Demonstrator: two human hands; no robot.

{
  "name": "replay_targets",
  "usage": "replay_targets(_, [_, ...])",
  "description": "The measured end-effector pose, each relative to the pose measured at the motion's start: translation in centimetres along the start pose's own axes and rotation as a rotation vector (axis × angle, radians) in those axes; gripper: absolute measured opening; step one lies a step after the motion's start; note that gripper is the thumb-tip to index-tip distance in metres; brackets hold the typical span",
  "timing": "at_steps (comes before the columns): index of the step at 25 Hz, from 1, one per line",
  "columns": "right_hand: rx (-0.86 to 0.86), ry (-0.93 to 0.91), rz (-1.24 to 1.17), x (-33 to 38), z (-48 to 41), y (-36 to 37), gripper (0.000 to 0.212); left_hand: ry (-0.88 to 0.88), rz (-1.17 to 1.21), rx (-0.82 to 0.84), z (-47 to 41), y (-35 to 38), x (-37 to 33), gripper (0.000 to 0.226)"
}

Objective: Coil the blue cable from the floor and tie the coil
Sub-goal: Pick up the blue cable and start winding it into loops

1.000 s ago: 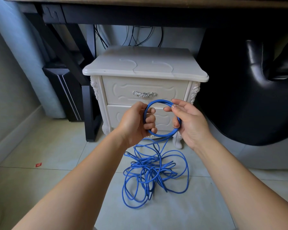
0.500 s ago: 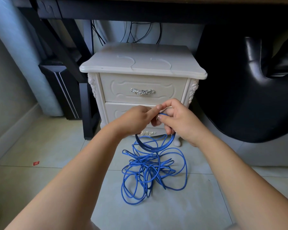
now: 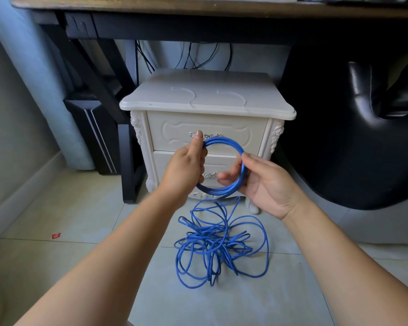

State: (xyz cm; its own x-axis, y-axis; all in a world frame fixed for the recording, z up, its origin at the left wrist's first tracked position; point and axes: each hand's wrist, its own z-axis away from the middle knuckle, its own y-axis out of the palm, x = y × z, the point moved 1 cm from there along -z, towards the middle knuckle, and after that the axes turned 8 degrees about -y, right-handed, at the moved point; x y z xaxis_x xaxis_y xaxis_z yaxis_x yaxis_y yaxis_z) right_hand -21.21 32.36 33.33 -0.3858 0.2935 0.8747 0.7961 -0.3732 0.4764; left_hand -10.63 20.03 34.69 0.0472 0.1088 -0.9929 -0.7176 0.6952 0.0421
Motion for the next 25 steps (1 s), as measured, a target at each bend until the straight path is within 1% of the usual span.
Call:
replay_targets(2, [-0.055,-0.055,-0.091,0.6,-0.3,0.3,0.016,-0.042,0.075,0.070,0.1,0.6,0.5,0.045])
replay_targets(3, [-0.083,-0.059,-0.077,0.9,-0.3,0.3,0.018,-0.081,0.094,0.122,0.1,0.5,0.8,0.044])
replay_targets(6, [-0.124,-0.030,0.041,1.4,-0.4,-0.2,0.023,-0.199,0.109,0.274,0.3,-0.3,1.2,0.044])
replay_targets(8, [-0.108,0.020,0.145,1.6,-0.4,-0.2,0.023,-0.229,0.113,0.337,0.5,-0.6,0.9,0.042])
replay_targets(11, [-0.056,0.092,0.410,1.4,-0.5,0.4,0.019,-0.193,-0.074,0.347,0.5,-0.1,0.3,0.043])
replay_targets(13, [-0.061,0.095,0.577,1.0,-0.8,0.8,0.013,-0.143,-0.197,0.399,0.6,0.3,0.3,0.040])
replay_targets(14, [-0.085,0.084,0.609,0.9,-1.0,0.9,0.016,-0.119,-0.224,0.425,0.6,0.5,0.3,0.037])
replay_targets(15, [-0.115,0.073,0.599,0.9,-1.2,1.0,0.020,-0.100,-0.233,0.434,0.6,0.7,0.3,0.036])
replay_targets(17, [-0.150,0.073,0.473,1.1,-1.3,0.8,0.028,-0.071,-0.220,0.402,0.6,0.8,0.3,0.034])
replay_targets(19, [-0.106,0.106,0.291,1.2,-1.1,0.7,0.034,-0.060,-0.163,0.359,0.5,0.9,0.2,0.034])
replay_targets(20, [-0.073,0.123,0.245,1.1,-0.9,0.6,0.037,-0.066,-0.112,0.339,0.4,0.8,0.2,0.035])
replay_targets(22, [-0.012,0.155,0.255,0.6,-0.5,0.2,0.041,-0.077,-0.008,0.291,0.2,0.5,0.1,0.035])
replay_targets(25, [0.069,0.205,0.265,0.5,0.4,-0.6,0.031,-0.081,0.085,0.203,0.0,-0.3,0.0,0.035])
